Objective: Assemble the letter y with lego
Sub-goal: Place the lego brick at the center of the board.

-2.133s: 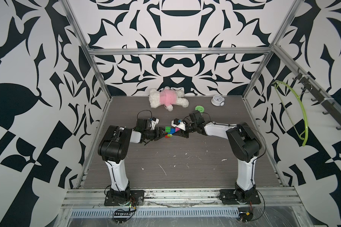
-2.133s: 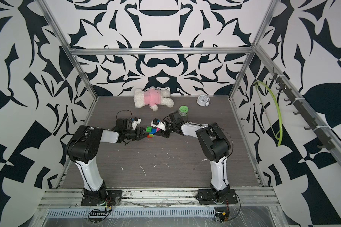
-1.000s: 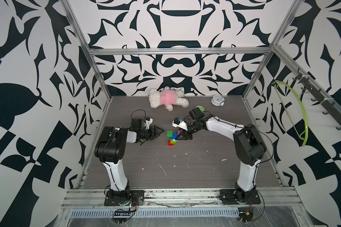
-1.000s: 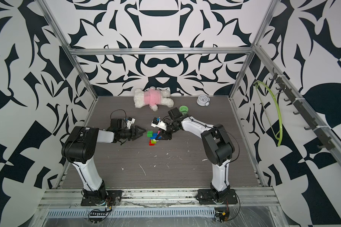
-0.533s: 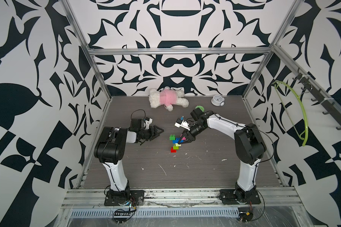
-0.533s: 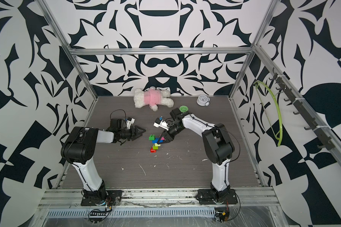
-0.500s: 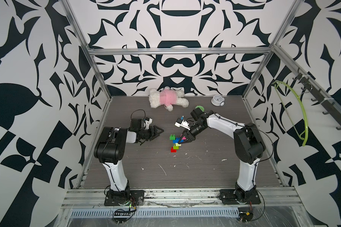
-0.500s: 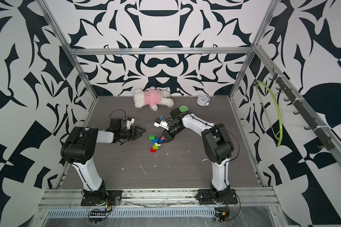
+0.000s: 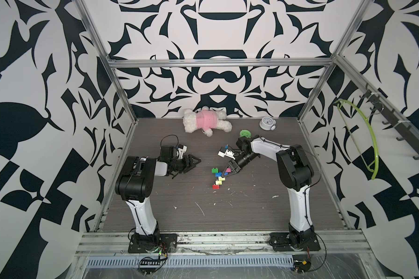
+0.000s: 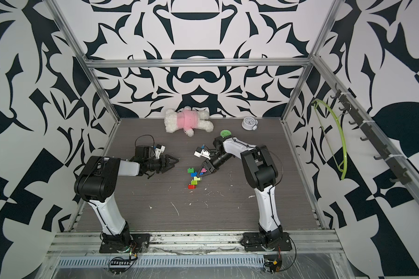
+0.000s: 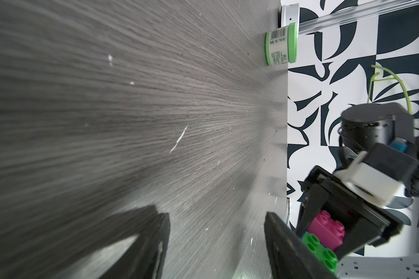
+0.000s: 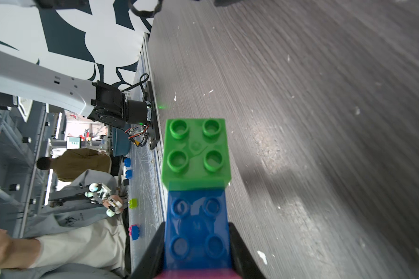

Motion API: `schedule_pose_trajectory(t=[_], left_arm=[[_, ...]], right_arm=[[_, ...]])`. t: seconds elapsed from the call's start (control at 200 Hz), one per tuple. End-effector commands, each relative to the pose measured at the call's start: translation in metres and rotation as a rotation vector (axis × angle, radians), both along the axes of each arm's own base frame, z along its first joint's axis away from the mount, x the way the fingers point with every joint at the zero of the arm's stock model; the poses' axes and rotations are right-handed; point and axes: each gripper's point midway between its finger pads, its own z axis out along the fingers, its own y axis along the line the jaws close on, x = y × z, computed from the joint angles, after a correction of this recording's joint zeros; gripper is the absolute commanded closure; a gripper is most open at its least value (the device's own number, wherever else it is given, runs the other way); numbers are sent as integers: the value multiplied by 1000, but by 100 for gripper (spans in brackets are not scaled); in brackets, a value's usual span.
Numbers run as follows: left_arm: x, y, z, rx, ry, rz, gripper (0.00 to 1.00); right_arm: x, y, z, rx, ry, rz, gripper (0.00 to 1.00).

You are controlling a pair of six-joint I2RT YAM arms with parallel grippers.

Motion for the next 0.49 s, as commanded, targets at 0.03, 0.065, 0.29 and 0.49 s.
schedule_pose_trajectory(t=[0.03, 0.065, 0.29, 0.49], left_arm=[[-32, 22, -57, 132, 224, 77, 32], [-32, 22, -57, 133, 223, 77, 32], [-33, 22, -59, 137, 228, 75, 32], [-34, 23, -61, 138, 233, 75, 33]], right_arm=[[2, 2, 12, 8, 60, -15, 71], [4, 1, 10, 0, 68, -20, 71], [11, -3, -3, -37, 113, -45, 70], [15, -5, -8, -47, 150, -58, 69]])
